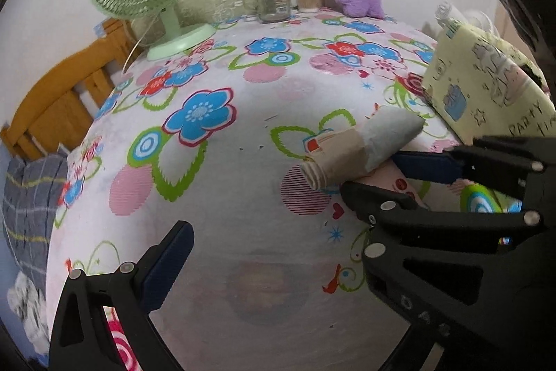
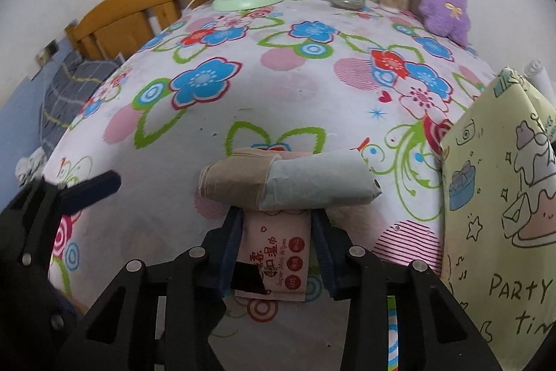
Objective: Organize soft objects
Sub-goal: 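Close right tool on the pink wet-wipes pack while left tool approaches the towel, then grasp the white rolled towel with the left tool beside the right tool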
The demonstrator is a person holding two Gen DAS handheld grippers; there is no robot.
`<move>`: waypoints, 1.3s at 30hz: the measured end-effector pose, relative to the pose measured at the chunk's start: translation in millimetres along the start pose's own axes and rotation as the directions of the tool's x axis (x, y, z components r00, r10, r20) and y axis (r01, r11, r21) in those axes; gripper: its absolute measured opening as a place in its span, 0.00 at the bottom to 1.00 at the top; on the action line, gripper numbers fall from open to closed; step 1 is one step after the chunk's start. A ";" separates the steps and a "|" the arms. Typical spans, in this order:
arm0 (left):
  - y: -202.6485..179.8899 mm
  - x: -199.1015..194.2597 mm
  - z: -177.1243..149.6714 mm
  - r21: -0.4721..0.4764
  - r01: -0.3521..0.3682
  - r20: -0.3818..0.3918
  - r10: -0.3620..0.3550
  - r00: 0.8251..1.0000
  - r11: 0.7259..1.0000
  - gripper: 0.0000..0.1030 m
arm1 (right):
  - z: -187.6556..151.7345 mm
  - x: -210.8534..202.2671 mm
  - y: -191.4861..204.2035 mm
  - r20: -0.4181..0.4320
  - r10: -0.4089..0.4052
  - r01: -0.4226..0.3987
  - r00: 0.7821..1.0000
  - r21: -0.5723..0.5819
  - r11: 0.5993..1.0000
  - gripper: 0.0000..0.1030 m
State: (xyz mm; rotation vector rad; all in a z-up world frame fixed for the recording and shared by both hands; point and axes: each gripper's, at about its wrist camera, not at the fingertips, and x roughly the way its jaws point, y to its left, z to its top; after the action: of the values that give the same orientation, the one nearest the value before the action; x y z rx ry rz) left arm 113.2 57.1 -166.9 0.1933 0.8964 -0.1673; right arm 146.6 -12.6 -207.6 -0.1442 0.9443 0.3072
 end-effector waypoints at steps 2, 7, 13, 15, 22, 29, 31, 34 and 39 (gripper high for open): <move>-0.5 -0.2 -0.1 0.034 0.007 0.003 -0.007 1.000 0.999 0.99 | -0.9 -1.2 0.7 -0.005 -0.002 0.002 1.000 -0.021 1.000 0.41; 1.6 -2.0 -1.1 0.095 0.020 0.008 -0.021 1.000 0.995 0.98 | -3.6 -4.4 1.8 -0.010 -0.016 0.015 1.000 -0.069 0.998 0.41; 9.5 -2.8 0.0 0.099 0.034 0.007 -0.035 0.999 0.994 0.92 | -2.3 -8.0 -0.4 -0.004 -0.021 0.021 1.000 -0.078 0.997 0.41; 13.2 -1.8 -0.8 0.092 0.028 0.004 -0.029 1.000 0.995 0.91 | -2.6 -7.7 -0.8 -0.010 -0.021 0.021 1.000 -0.079 0.997 0.41; 16.9 -1.9 0.5 0.103 0.027 0.011 -0.028 1.000 0.994 0.88 | -5.4 -6.4 -1.8 -0.025 -0.016 0.014 1.000 -0.092 0.996 0.40; 1.9 0.2 2.5 0.247 0.052 0.031 -0.061 0.998 0.968 0.86 | -8.6 -9.8 1.6 -0.043 0.000 -0.006 0.999 -0.151 0.989 0.40; -2.2 1.1 3.7 0.294 0.078 0.026 -0.089 0.996 0.953 0.84 | -9.9 -11.2 2.5 -0.046 0.014 -0.021 0.999 -0.161 0.987 0.40; -4.7 1.9 7.1 0.328 0.126 0.011 -0.138 0.990 0.936 0.81 | -9.2 -12.5 1.1 -0.053 0.034 -0.042 0.998 -0.157 0.987 0.40; -9.6 4.6 10.1 0.358 0.152 0.007 -0.166 0.986 0.921 0.69 | -7.3 -13.1 -3.3 -0.048 0.027 -0.034 0.998 -0.143 0.989 0.40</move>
State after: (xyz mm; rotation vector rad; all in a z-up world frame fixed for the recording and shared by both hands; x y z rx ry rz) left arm 121.5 45.1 -165.2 0.4547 0.8390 -0.4861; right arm 134.9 -20.1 -201.3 -0.2703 0.9708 0.4023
